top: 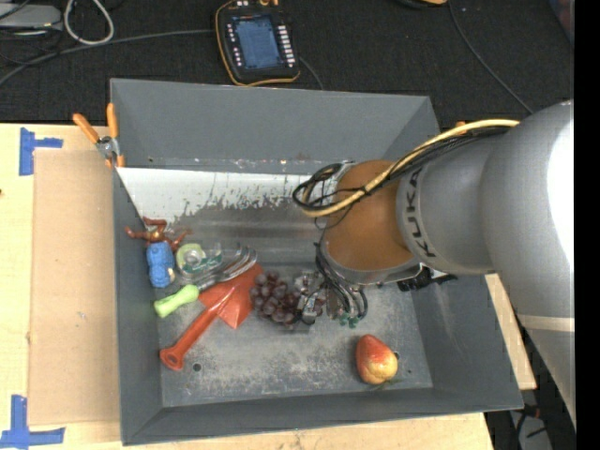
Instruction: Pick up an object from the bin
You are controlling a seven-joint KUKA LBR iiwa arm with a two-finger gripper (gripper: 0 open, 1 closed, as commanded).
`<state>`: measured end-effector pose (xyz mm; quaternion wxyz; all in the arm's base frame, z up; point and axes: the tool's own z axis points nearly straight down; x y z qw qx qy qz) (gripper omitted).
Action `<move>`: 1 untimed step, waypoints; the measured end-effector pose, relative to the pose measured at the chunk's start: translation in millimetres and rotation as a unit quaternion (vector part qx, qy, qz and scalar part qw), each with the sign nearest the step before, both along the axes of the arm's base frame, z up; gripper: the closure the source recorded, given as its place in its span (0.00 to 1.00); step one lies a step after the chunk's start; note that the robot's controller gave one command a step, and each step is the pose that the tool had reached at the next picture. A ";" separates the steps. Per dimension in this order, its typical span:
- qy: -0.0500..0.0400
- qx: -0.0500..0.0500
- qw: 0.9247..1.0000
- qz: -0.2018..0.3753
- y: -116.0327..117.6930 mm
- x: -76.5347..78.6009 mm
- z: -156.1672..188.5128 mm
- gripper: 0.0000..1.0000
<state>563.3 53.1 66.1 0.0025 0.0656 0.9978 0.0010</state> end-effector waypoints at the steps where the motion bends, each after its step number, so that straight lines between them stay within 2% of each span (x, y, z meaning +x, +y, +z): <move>1: 0.000 0.000 1.000 0.000 0.0 0.0 0.2 1.00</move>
Offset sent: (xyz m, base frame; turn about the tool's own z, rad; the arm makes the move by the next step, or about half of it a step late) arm 0.0001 -0.0001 0.1112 0.0000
